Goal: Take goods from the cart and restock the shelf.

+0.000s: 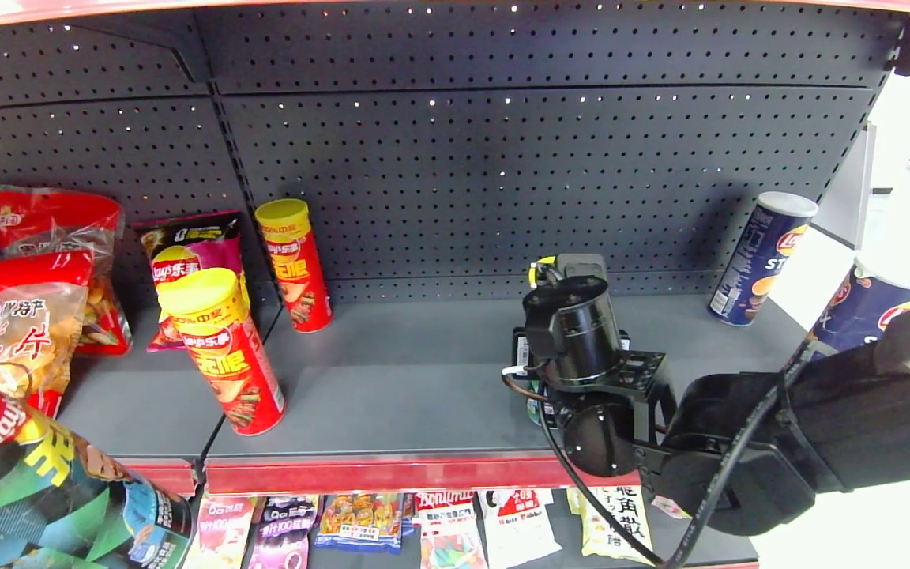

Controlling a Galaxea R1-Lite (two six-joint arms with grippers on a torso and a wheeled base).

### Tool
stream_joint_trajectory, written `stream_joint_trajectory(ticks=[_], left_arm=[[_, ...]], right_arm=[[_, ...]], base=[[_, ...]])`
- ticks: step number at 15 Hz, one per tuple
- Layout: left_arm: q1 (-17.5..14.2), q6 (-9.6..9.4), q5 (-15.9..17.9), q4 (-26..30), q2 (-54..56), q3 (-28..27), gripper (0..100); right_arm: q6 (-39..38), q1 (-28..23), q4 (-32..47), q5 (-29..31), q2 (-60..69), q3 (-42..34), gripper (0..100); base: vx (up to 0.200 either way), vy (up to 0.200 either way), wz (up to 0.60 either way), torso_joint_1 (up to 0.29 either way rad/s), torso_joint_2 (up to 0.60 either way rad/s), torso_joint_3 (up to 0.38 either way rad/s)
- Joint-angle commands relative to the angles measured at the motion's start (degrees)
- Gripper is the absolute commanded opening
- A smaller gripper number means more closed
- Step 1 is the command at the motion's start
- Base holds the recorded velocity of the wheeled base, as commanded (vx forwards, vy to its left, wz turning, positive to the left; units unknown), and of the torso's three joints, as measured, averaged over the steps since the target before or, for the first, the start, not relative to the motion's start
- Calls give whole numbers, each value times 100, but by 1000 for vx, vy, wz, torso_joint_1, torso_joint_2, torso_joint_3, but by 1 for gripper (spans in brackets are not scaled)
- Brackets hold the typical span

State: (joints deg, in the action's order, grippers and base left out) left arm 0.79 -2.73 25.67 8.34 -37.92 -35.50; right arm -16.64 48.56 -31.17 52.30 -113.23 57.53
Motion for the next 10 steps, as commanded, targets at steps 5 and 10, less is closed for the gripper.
stream_joint_trajectory(ticks=[5,10], left_arm=[[0,1,-1,1,-13,8,0],[0,1,-1,1,-13,-1,0]], right_arm=[[-164,75,-3,17,-59,30,0],[-164,181,-3,246,-50,-5,0]], base=[[0,0,0,0,0,0],[0,0,0,0,0,0]])
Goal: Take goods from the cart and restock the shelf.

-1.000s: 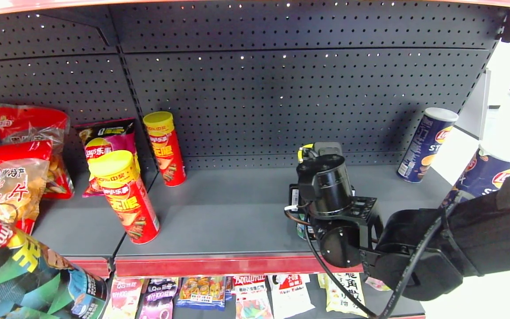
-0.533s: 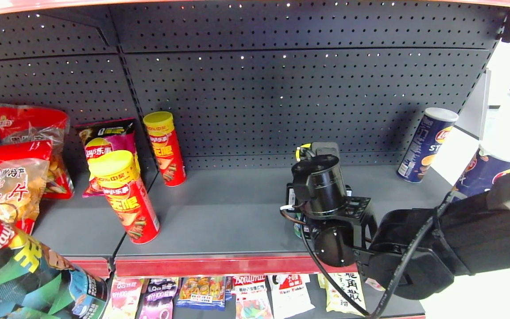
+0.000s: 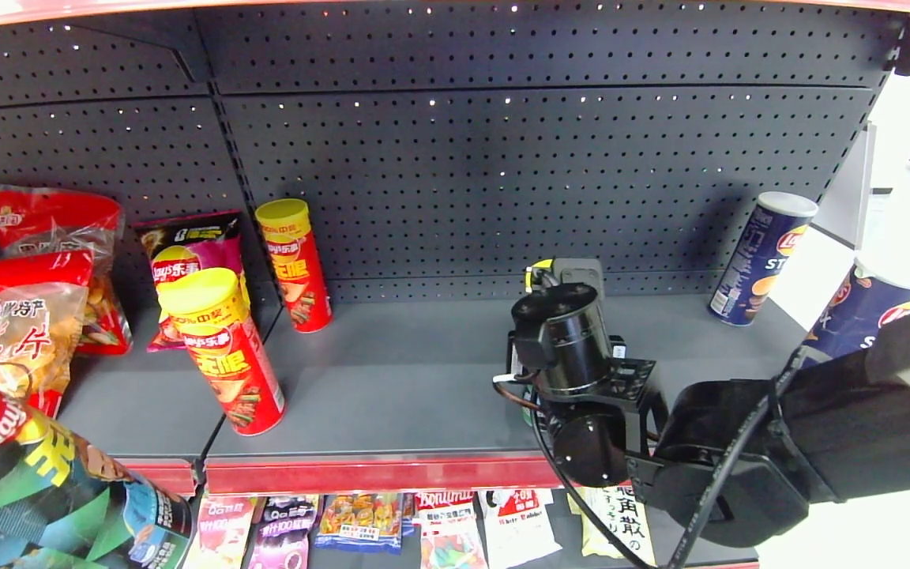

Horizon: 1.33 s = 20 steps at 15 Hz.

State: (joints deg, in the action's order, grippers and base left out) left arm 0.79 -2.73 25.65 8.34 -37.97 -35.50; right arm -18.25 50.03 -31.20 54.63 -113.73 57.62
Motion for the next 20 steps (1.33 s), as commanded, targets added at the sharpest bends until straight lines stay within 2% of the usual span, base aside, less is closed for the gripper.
stream_joint_trajectory(ticks=[1,20], left_arm=[[0,1,2,1,-8,-1,0],[0,1,2,1,27,-10,0]], right_arm=[[-3,42,-1,13,0,-23,0],[-30,-46,-1,13,-36,-6,0]], base=[[0,0,0,0,0,0],[0,0,0,0,0,0]])
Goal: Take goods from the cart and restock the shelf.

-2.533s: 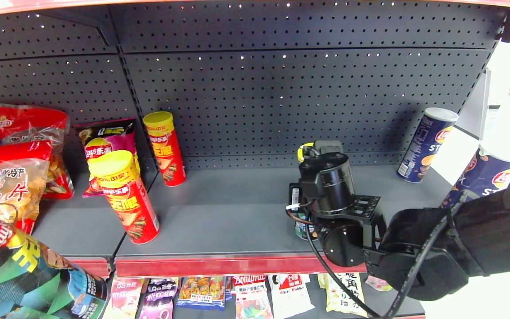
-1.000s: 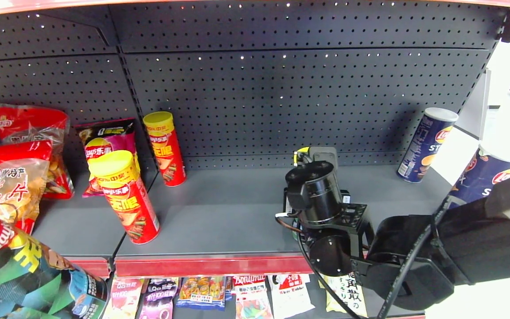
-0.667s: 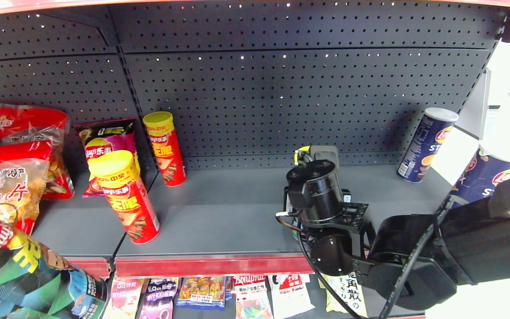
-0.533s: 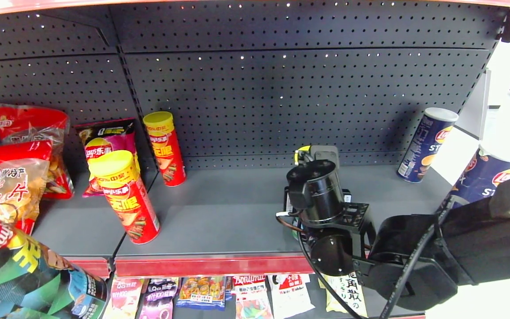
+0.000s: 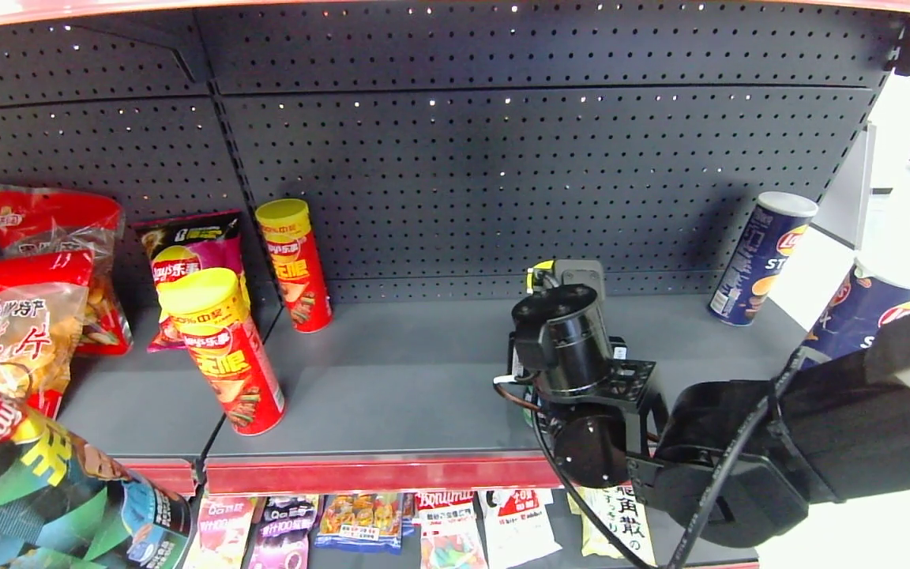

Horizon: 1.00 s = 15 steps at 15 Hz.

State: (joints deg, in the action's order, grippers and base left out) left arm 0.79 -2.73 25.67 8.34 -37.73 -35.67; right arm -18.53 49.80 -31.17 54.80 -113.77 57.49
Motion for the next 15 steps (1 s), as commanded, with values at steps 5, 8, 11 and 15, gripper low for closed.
stream_joint_trajectory(ticks=[5,8,11,15], left_arm=[[0,1,-1,1,-6,16,0],[0,1,-1,1,2,16,0],[0,1,8,1,2,25,0],[0,1,8,10,-6,25,0]], right_arm=[[-19,-32,-3,-4,-75,34,0],[-28,-14,-12,5,-145,43,0],[-54,-5,-12,5,-145,43,100],[-107,56,-3,13,-83,34,100]], base=[[0,0,0,0,0,0],[0,0,0,0,0,0],[0,0,0,0,0,0],[0,0,0,0,0,0]])
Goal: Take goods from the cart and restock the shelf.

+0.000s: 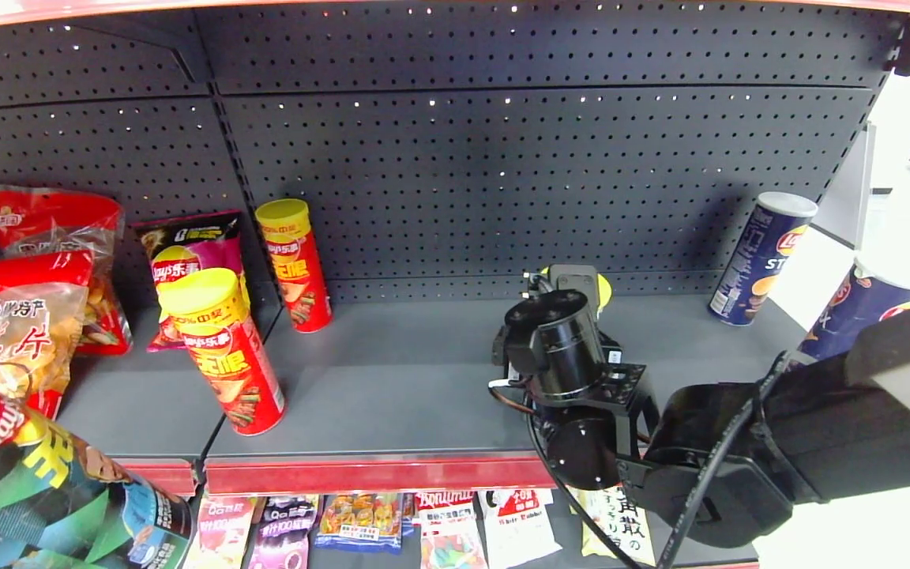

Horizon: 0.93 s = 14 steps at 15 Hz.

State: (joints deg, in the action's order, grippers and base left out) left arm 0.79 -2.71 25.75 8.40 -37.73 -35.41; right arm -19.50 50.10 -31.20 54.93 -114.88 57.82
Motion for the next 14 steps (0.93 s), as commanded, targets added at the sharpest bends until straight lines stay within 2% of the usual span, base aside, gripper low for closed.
stream_joint_trajectory(ticks=[1,14], left_arm=[[0,-2,1,4,-15,-1,0],[0,-2,1,4,-24,8,0]], right_arm=[[-9,35,-1,9,36,1,100],[-80,421,-1,18,502,-386,100]], base=[[0,0,0,0,0,0],[0,0,0,0,0,0]])
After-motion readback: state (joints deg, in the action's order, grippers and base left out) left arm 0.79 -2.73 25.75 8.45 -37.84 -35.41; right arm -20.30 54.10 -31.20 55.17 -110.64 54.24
